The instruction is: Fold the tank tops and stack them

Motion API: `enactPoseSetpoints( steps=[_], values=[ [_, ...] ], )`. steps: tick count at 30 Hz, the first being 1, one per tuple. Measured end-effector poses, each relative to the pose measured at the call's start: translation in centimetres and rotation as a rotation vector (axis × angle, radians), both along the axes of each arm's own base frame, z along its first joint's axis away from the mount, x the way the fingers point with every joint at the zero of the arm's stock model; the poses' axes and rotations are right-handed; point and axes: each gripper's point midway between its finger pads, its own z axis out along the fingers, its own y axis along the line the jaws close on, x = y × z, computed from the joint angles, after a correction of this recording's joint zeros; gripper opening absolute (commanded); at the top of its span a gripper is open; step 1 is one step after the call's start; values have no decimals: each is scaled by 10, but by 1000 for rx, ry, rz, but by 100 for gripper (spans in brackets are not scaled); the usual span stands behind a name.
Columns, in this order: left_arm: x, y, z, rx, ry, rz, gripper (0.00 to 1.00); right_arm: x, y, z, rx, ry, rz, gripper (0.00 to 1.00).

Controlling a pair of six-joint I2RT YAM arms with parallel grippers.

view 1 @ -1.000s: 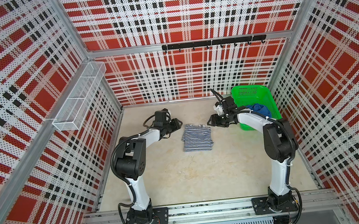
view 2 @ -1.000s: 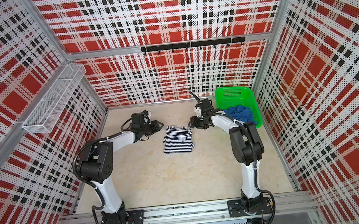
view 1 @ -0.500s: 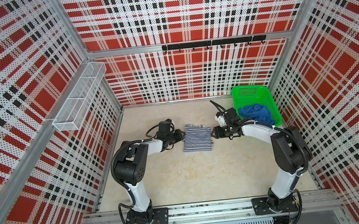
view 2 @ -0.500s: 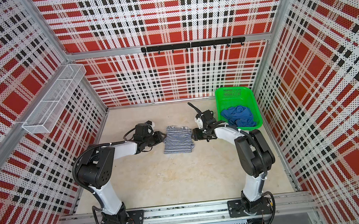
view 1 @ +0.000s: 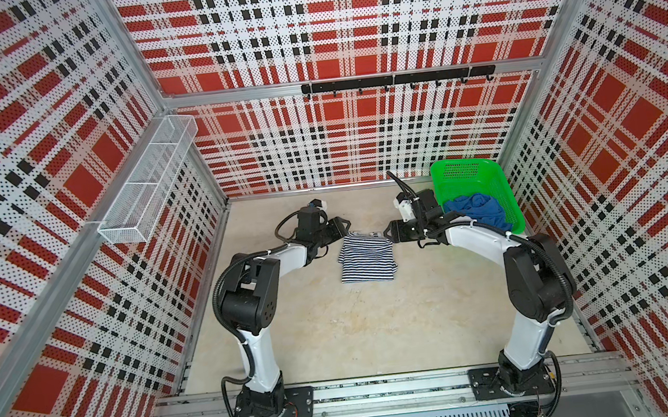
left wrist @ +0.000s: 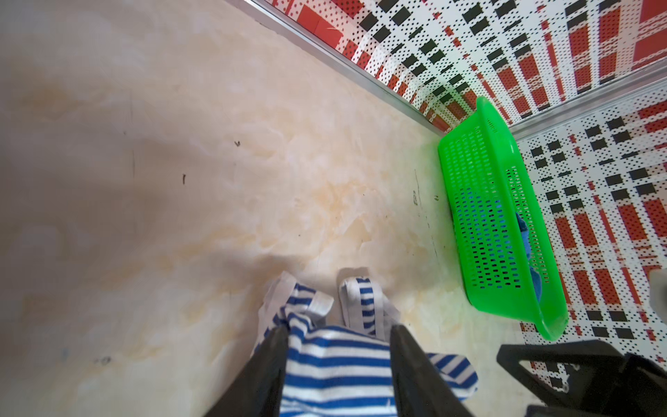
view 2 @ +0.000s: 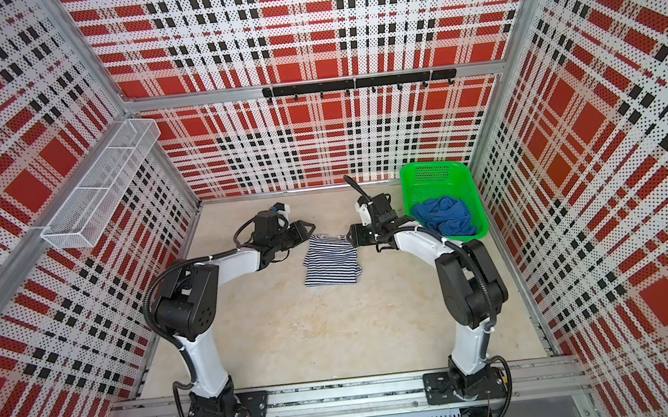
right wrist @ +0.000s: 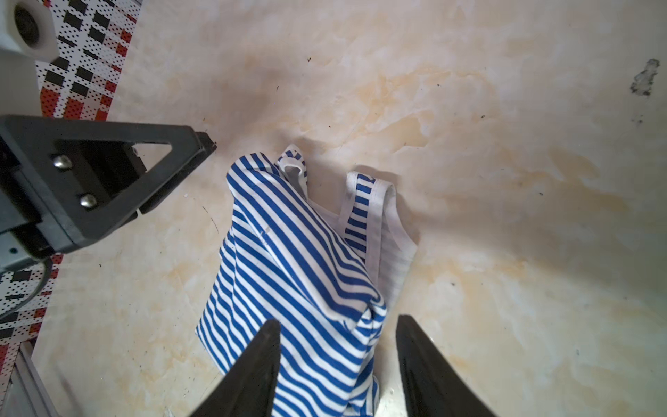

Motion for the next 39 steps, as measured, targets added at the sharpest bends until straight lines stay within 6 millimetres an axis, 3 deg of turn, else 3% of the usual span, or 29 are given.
enactPoseSetpoints(
  steps=[5, 8, 10, 12, 17, 21, 25, 28, 30, 31, 33, 36, 37, 39],
  values=[
    [2, -9, -28, 11, 55, -21, 40, 10, 8, -21, 4, 37, 9, 50],
    [-4, -13, -43, 21, 98, -34, 30, 9, 9, -32, 5, 65, 12, 36],
    [-6, -15, -47, 23, 112, -42, 14, 8, 10, -35, 6, 71, 21, 17],
    [-6, -17, -45, 20, 113, -50, 1, 8, 11, -33, 13, 73, 19, 1],
    [-9, -17, -34, 22, 104, -62, 0, 8, 12, -24, 4, 50, 37, 0],
    [-31, -14, 6, 36, 53, -77, 0, -7, 14, 4, -2, -1, 74, 0],
    [-73, -15, 59, 39, -43, -94, 0, -45, 17, 45, -3, -81, 125, 0],
    [-121, -14, 77, 33, -77, -102, 0, -89, 20, 63, 4, -118, 175, 0],
    [-156, -14, 70, 27, -55, -111, 0, -121, 23, 60, 8, -113, 210, 0],
    [-176, -15, 59, 25, -26, -114, 5, -141, 24, 53, 8, -95, 233, 3],
    [-219, -18, 35, 22, 48, -138, 33, -179, 26, 33, 17, -40, 273, 24],
    [-285, -8, -6, 42, 198, -159, 55, -236, 23, 3, 58, 71, 332, 45],
    [-302, 1, -15, 47, 241, -146, 58, -249, 18, -4, 71, 102, 330, 49],
    [-317, 18, -15, 48, 273, -98, 60, -258, 7, -9, 81, 127, 294, 51]
  ],
)
